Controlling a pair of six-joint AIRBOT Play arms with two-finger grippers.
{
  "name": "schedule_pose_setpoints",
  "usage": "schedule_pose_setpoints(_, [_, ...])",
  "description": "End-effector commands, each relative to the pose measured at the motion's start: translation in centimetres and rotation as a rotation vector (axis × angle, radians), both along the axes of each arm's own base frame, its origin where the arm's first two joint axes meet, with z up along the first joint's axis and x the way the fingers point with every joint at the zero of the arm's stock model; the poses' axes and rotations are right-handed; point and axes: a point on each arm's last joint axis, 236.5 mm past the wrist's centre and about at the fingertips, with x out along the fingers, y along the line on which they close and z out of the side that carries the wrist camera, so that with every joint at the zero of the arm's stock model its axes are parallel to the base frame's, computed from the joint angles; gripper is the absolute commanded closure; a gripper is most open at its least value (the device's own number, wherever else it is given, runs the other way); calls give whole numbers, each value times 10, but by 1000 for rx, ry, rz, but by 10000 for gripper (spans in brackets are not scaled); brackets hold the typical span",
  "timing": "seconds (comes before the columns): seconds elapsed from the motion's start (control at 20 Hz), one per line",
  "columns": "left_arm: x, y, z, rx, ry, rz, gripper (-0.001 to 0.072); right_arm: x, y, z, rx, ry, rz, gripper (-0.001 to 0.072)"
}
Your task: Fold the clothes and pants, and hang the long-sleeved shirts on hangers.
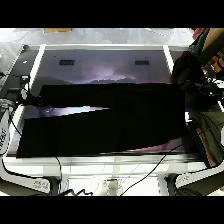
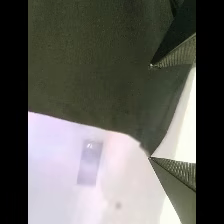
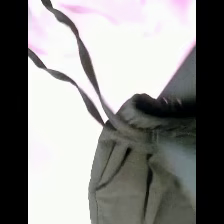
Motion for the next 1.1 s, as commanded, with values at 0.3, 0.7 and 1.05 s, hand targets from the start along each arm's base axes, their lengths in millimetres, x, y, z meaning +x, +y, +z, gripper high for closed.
schedule_pose_setpoints(0.3, [12,30,65,176,-141,7,262,-12,-29,5,-70,34,-30,240])
schedule_pose_setpoints(0.7, [14,-10,176,194,-363,-39,697,-57,-8,97,-79,14,51,692])
schedule_pose_setpoints(1.05, [11,-157,213,-116,-465,-180,697,-182,-2,108,-152,412,-21,694])
